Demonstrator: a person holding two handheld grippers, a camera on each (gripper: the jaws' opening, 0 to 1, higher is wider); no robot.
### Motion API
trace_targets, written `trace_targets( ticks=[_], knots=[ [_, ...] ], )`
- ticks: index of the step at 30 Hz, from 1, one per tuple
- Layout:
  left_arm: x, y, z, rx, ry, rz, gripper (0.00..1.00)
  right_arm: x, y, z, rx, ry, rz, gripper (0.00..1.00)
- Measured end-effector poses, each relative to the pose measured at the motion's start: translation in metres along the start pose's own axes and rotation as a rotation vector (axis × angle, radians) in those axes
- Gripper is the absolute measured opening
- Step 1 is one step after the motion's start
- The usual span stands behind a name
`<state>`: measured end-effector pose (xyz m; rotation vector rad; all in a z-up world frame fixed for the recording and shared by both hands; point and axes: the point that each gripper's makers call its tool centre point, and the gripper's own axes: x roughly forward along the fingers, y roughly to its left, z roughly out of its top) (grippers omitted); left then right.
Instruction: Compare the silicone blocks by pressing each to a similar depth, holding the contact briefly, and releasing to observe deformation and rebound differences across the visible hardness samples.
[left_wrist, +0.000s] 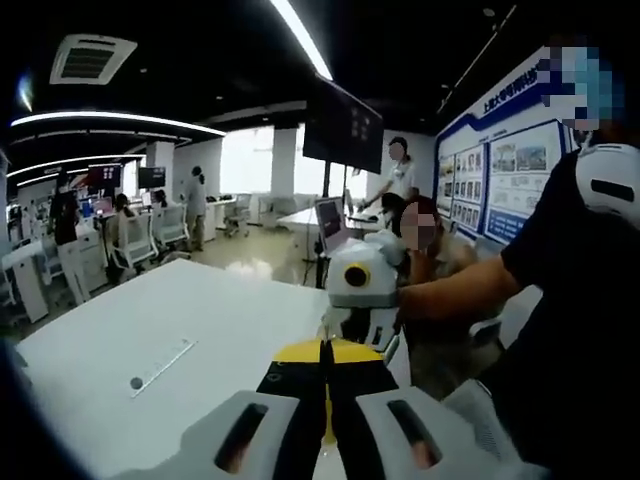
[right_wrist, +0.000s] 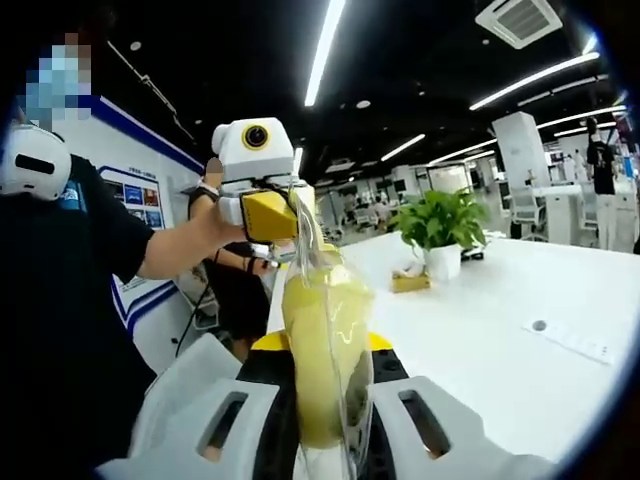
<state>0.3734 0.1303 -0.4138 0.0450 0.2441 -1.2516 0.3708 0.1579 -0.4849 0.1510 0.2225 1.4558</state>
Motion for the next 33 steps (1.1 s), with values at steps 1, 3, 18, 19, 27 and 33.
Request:
trace_targets(
  ticks=[1, 3, 18, 19, 27, 33],
  knots=[
    [0.0, 0.001, 0.002, 0.012, -0.009, 0.009, 0.0, -0.001, 0.0, 0.003, 0.003, -0.01, -0.001, 0.08],
    [0.002, 0.0, 0.005, 0.005, -0.014, 0.009, 0.0, -0.003, 0.0, 0.005, 0.0, -0.018, -0.004, 0.09],
    [0.017, -0.003, 0.009, -0.095, -0.018, -0.019, 0.0, -0.018, -0.007, 0.004, 0.001, -0.02, -0.045, 0.22],
    [0.017, -0.002, 0.008, -0.092, -0.018, -0.018, 0.0, -0.019, -0.008, 0.003, 0.008, -0.018, -0.048, 0.23],
    [0.024, -0.001, -0.002, -0.119, 0.007, -0.017, 0.0, -0.035, -0.011, -0.002, 0.058, -0.033, -0.082, 0.32],
    [0.03, -0.002, -0.009, -0.134, 0.011, -0.027, 0.0, -0.044, -0.014, -0.012, 0.069, -0.029, -0.118, 0.41]
  ],
)
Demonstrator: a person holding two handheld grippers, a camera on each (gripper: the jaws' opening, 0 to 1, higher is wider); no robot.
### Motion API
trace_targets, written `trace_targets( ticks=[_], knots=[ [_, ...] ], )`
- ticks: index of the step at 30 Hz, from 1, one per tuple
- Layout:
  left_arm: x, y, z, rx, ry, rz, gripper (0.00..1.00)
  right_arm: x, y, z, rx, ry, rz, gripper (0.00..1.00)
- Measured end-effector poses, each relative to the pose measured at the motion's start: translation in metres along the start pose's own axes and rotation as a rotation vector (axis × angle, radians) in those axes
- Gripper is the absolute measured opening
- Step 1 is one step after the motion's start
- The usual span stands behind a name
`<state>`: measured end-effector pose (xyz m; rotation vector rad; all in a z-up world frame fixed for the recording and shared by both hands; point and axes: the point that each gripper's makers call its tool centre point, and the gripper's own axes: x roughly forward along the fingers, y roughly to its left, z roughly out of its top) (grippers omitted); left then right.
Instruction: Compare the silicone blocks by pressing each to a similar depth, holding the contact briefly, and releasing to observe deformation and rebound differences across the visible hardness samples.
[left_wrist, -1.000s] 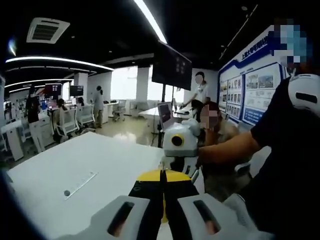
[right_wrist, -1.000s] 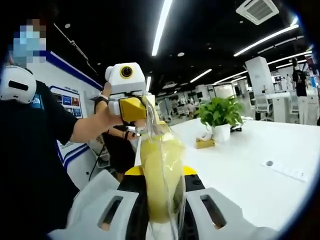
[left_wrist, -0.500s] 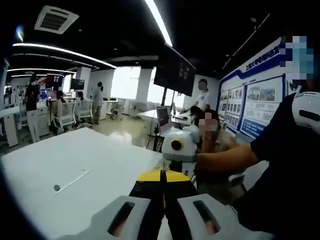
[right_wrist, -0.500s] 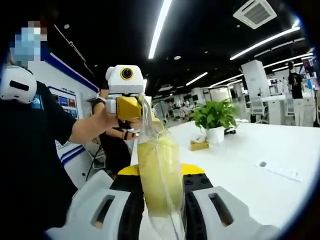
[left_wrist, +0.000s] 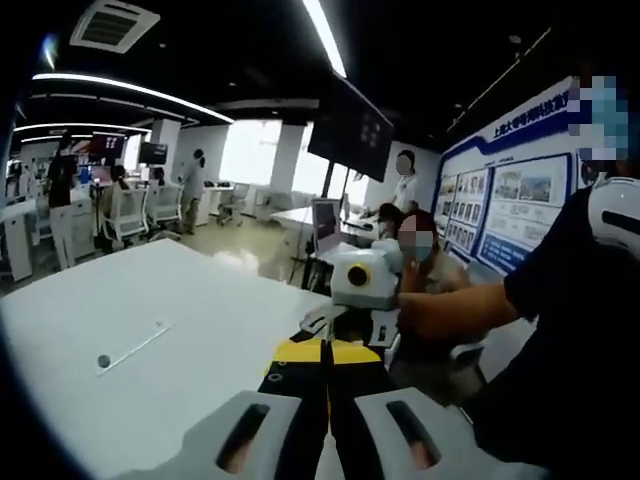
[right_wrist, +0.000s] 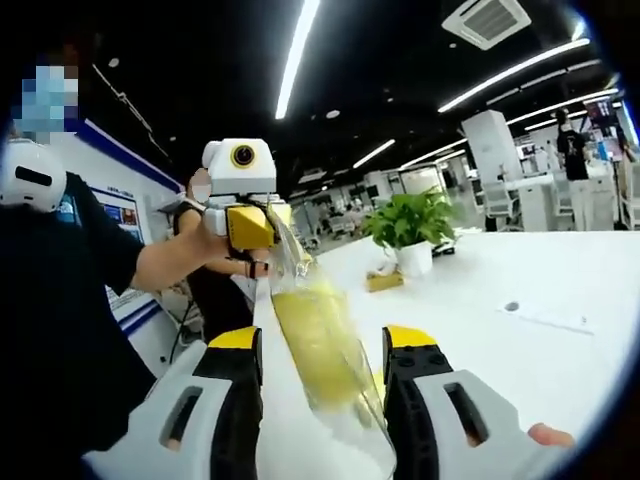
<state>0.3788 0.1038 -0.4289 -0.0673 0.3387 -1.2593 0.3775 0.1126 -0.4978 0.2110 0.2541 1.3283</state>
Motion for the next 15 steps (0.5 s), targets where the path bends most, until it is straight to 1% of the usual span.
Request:
trace_targets(
  ticks=[3, 6, 8, 9, 11, 12, 15],
  knots=[
    [0.0023, -0.0022, -0.0052, -0.011, 0.011, -0.005, 0.0, -0.0013, -0.0006, -0.0039, -0.002, -0.002, -0.015, 0.43],
    [0.0056, -0.0081, -0.0099, -0.001, 0.022, -0.017, 0.0, -0.0008, -0.0011, -0.0036, 0.009, -0.012, -0.016, 0.41],
    [0.0068, -0.0088, -0.0109, 0.007, 0.021, -0.009, 0.0, -0.001, -0.0012, -0.0051, 0.006, -0.007, -0.016, 0.41],
    [0.0069, -0.0099, -0.0113, -0.008, 0.022, -0.018, 0.0, -0.0012, -0.0004, -0.0058, 0.007, -0.004, -0.015, 0.42],
    [0.0067, -0.0084, -0.01, -0.009, 0.012, -0.013, 0.0, -0.0022, 0.0011, -0.0066, 0.004, 0.0, -0.016, 0.44],
    [0.0062, -0.0081, -0.0094, -0.022, 0.008, -0.014, 0.0, -0.0037, 0.0007, -0.0064, -0.007, -0.001, -0.022, 0.45],
    [0.0043, -0.0058, -0.0078, -0.034, -0.007, -0.011, 0.0, -0.0086, -0.0013, -0.0041, -0.017, -0.018, -0.042, 0.5]
  ],
)
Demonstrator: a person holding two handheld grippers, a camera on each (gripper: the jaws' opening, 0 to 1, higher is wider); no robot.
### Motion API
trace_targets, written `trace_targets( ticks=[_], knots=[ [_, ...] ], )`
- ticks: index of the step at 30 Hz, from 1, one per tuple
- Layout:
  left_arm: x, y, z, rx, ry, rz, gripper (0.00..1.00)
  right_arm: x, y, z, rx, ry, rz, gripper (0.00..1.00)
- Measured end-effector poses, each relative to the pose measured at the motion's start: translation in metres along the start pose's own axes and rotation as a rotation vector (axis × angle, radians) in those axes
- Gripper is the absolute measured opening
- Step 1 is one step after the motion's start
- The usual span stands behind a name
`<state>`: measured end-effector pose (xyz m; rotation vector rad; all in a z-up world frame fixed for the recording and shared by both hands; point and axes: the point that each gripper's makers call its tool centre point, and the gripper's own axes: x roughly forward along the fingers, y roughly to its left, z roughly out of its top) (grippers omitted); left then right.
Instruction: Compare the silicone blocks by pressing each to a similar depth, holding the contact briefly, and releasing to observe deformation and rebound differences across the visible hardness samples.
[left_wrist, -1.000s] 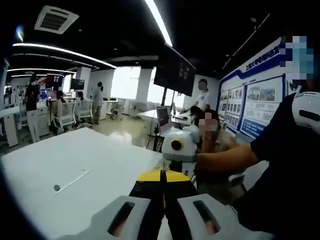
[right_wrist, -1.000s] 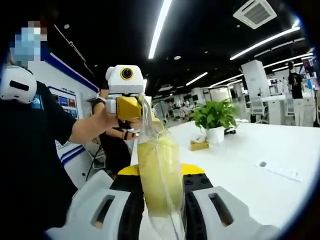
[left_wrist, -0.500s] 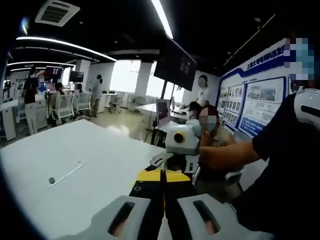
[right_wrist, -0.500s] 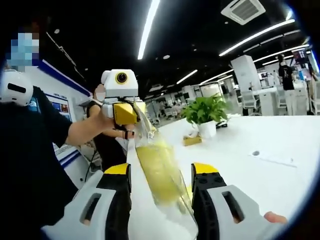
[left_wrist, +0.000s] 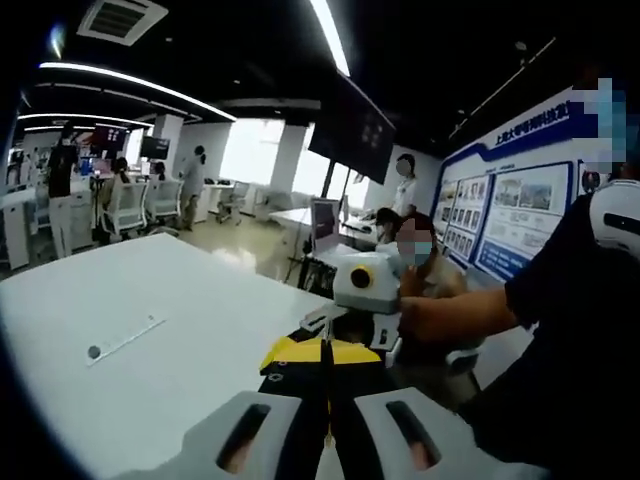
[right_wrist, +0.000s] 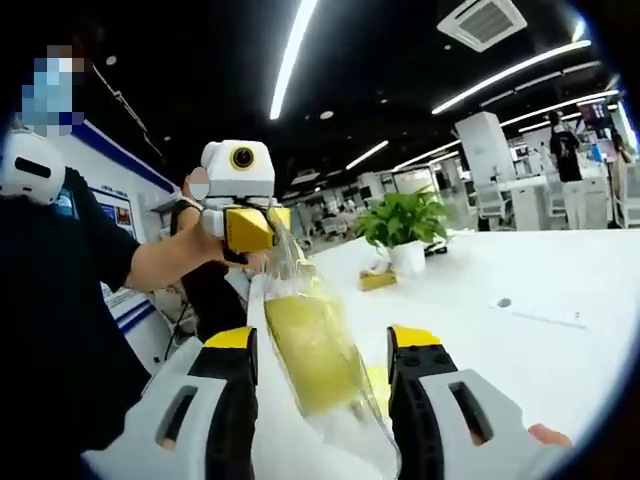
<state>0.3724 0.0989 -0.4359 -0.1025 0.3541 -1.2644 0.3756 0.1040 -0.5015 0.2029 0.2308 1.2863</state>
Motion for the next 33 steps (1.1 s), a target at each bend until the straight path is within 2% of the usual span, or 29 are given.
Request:
trace_targets(
  ticks=[4, 5, 11, 14, 16, 20, 21, 27, 29, 33],
  knots=[
    [-0.001, 0.006, -0.001, -0.022, -0.011, 0.014, 0.0, -0.009, -0.014, 0.001, -0.03, -0.021, -0.086, 0.58],
    [-0.002, 0.005, -0.004, -0.032, -0.009, 0.0, 0.0, -0.011, -0.017, 0.0, -0.039, -0.024, -0.106, 0.61],
    [-0.003, 0.014, -0.017, -0.081, -0.02, 0.023, 0.0, -0.024, -0.033, -0.007, -0.067, -0.019, -0.233, 0.83],
    [-0.003, 0.014, -0.022, -0.112, -0.03, 0.027, 0.0, -0.028, -0.038, -0.011, -0.11, 0.0, -0.29, 0.89],
    [-0.003, 0.016, -0.024, -0.123, -0.032, 0.027, 0.0, -0.031, -0.038, -0.01, -0.114, -0.017, -0.324, 0.96],
    [-0.004, 0.02, -0.027, -0.144, -0.037, 0.04, 0.0, -0.044, -0.042, -0.004, -0.149, -0.044, -0.404, 0.96],
    [-0.004, 0.02, -0.029, -0.152, -0.036, 0.035, 0.0, -0.052, -0.045, -0.006, -0.174, -0.025, -0.448, 0.96],
    [0.0, 0.026, -0.033, -0.191, -0.048, 0.047, 0.0, -0.081, -0.033, -0.011, -0.152, -0.027, -0.476, 0.96],
    [0.003, 0.028, -0.034, -0.203, -0.05, 0.047, 0.0, -0.091, -0.03, -0.017, -0.123, -0.003, -0.49, 0.96],
    [0.011, 0.031, -0.039, -0.235, -0.054, 0.042, 0.0, -0.11, -0.013, -0.025, -0.112, 0.001, -0.502, 0.96]
  ],
)
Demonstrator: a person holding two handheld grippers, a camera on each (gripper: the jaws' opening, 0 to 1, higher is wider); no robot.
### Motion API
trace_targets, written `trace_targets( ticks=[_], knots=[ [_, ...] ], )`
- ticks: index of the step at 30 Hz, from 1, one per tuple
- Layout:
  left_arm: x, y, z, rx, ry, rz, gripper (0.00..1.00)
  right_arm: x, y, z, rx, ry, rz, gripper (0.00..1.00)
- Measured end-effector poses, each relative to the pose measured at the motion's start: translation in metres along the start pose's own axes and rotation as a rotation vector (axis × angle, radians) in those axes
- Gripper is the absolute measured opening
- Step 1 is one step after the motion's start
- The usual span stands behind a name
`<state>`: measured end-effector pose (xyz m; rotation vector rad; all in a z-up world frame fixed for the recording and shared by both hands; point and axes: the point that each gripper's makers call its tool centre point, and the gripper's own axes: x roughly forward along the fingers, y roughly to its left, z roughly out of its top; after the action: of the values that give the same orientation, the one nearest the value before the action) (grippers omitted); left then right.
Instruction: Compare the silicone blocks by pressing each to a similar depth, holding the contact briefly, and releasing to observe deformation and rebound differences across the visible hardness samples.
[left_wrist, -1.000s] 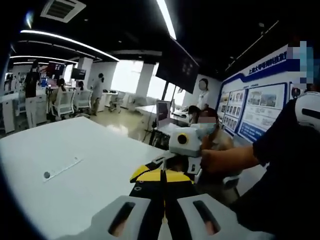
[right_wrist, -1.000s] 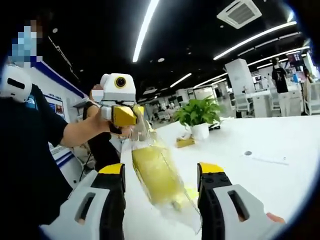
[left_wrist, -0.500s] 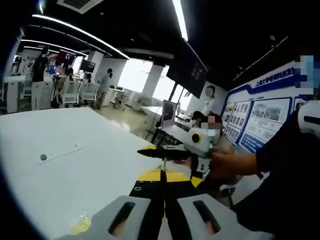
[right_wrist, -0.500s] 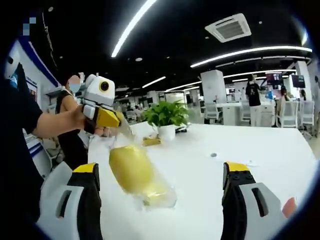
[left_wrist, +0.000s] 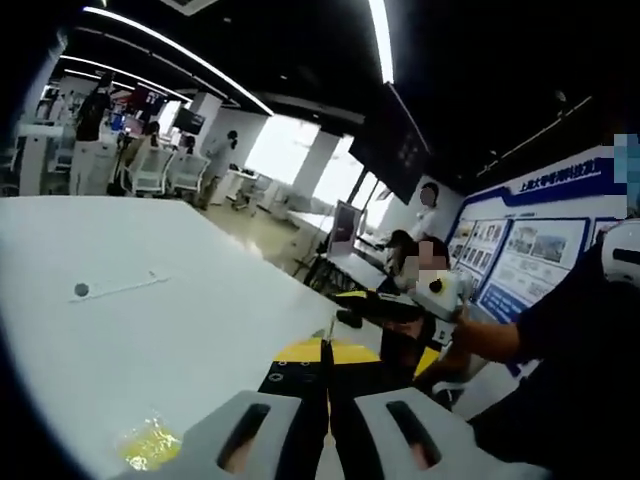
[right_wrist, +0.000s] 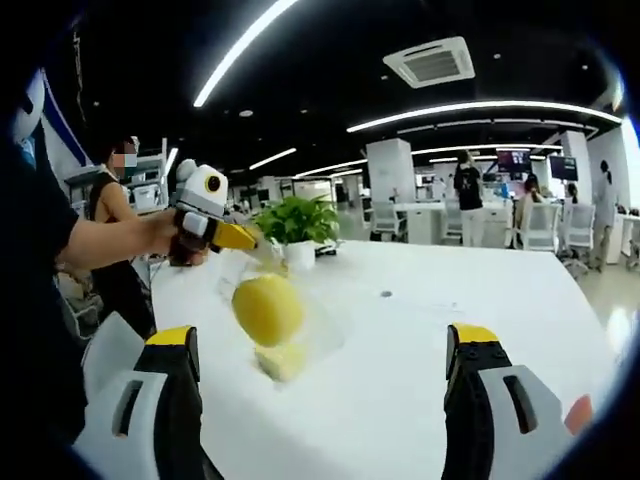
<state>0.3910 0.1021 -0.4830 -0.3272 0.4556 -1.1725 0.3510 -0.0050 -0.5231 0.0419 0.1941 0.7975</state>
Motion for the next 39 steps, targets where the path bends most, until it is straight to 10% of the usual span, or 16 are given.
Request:
trace_targets(
  ticks=[16, 25, 39],
  knots=[
    [0.063, 0.003, -0.02, -0.218, -0.079, -0.042, 0.0, -0.041, -0.001, -0.02, 0.057, 0.043, -0.057, 0.94],
    [0.095, 0.03, -0.046, -0.501, -0.176, -0.019, 0.0, -0.049, 0.006, -0.02, 0.007, 0.074, -0.041, 0.88],
    [0.097, 0.101, -0.075, -0.483, -0.196, 0.227, 0.0, -0.074, 0.002, 0.007, 0.033, -0.129, -0.12, 0.92]
  ],
)
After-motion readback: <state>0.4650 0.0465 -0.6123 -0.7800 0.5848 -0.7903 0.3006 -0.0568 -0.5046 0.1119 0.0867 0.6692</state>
